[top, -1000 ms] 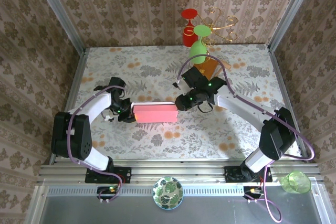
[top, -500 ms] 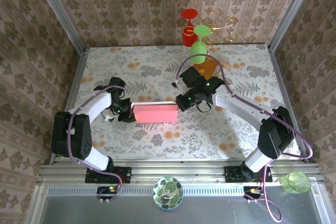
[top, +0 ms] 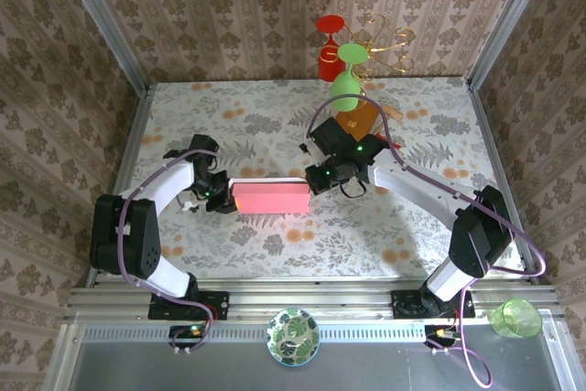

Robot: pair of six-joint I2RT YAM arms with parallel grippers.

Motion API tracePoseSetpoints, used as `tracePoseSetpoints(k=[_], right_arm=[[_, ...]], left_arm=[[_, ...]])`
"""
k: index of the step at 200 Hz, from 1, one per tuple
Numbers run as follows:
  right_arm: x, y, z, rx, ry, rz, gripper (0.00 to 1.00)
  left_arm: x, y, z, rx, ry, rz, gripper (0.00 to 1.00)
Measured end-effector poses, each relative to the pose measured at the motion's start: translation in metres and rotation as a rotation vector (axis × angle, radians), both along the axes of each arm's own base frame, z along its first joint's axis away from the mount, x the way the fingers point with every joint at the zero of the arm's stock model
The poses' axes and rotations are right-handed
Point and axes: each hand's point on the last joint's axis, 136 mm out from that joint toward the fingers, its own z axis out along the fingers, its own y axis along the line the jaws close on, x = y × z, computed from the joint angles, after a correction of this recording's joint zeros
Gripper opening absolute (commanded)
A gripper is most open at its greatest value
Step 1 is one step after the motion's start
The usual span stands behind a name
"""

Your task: Fold the paper box

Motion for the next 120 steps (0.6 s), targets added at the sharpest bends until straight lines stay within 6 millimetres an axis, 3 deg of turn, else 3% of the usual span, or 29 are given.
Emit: tracePoseSetpoints(k=[120], right_arm=[[-0.0016,0.0021,0.0003,0.064,0.092,-0.211,0.00]], left_arm=[[0.0003,-0.0004,-0.0024,-0.006,0.003,0.027,0.00]])
